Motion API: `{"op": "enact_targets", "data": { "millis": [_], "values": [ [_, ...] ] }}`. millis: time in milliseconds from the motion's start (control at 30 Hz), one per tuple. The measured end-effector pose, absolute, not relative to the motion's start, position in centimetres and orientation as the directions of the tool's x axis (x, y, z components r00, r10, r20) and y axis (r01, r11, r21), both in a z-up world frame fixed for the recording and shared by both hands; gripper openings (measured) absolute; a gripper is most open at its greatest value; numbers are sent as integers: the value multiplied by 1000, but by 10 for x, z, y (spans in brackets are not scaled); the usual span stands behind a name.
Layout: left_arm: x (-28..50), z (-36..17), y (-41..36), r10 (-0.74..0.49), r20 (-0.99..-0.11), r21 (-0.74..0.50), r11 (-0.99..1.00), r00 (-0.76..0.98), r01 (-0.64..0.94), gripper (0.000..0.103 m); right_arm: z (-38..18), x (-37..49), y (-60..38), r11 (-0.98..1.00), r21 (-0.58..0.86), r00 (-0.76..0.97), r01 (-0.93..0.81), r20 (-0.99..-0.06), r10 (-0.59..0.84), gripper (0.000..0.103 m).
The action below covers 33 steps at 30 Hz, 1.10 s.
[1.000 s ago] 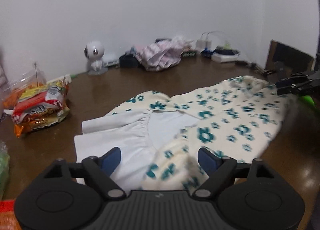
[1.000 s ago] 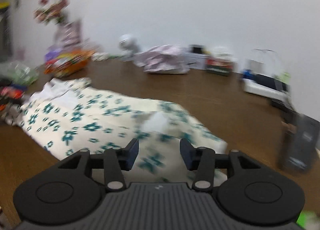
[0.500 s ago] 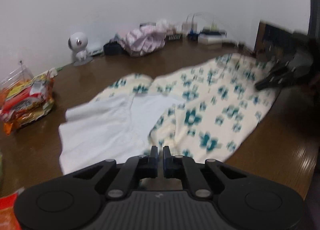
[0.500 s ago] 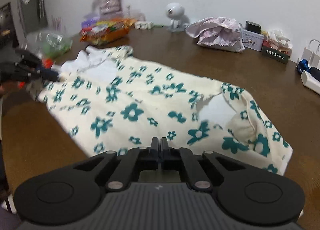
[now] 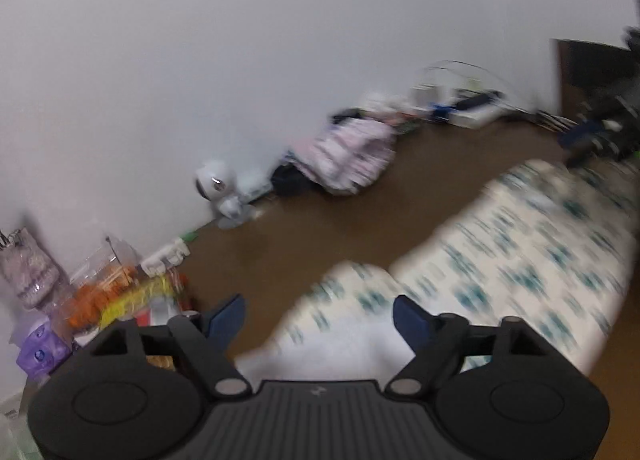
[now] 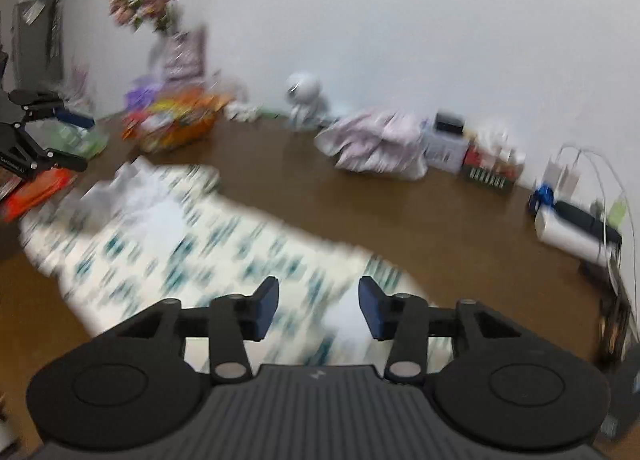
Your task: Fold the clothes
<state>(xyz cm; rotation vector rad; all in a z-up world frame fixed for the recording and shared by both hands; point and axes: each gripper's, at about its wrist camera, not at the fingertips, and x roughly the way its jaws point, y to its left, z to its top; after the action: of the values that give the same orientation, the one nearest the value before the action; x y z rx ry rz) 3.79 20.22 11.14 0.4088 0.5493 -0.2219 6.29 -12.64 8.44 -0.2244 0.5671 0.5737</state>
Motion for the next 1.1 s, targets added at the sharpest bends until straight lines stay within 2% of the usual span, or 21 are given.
{"op": "enact_targets", "data": {
  "millis": [167,267,300,333,367,400,433,600,667,867,967,1100],
  "values": [
    [142,88,187,-124,-665,163,938,736,306,74,73,152,-114,863,42,646,-503,-645,408,42],
    [176,59,181,-122,-745,100,951,656,291,63,53,168,-110,871,64,601,-486,-699,387,39],
    [185,49,180,-119,-769,84,955,627,285,55,45,170,-108,869,64,587,-491,-712,384,39],
    [184,43,181,-121,-784,73,956,609,284,38,39,171,-109,872,69,578,-485,-723,379,34],
    [183,37,182,-126,-795,59,958,593,282,26,32,172,-109,875,74,569,-478,-733,373,27],
    [179,35,184,-135,-795,43,960,591,277,10,26,174,-110,879,79,560,-471,-743,367,12],
    [176,34,185,-145,-794,27,962,590,272,7,25,172,-111,884,82,567,-461,-739,364,9],
    [149,47,194,-112,-760,-28,990,641,139,4,21,167,-117,906,95,601,-413,-719,349,5],
    [126,59,189,-88,-726,-5,993,682,122,4,30,156,-119,904,102,621,-415,-694,363,5],
    [17,98,164,27,-593,0,999,805,-34,4,76,83,-142,898,103,729,-428,-547,411,4],
    [-45,80,141,86,-529,-29,992,844,-120,4,74,34,-151,900,57,759,-433,-516,398,4],
    [-84,33,122,146,-531,-69,974,835,-214,7,39,-6,-149,902,-8,748,-432,-563,353,7]
  ]
}}
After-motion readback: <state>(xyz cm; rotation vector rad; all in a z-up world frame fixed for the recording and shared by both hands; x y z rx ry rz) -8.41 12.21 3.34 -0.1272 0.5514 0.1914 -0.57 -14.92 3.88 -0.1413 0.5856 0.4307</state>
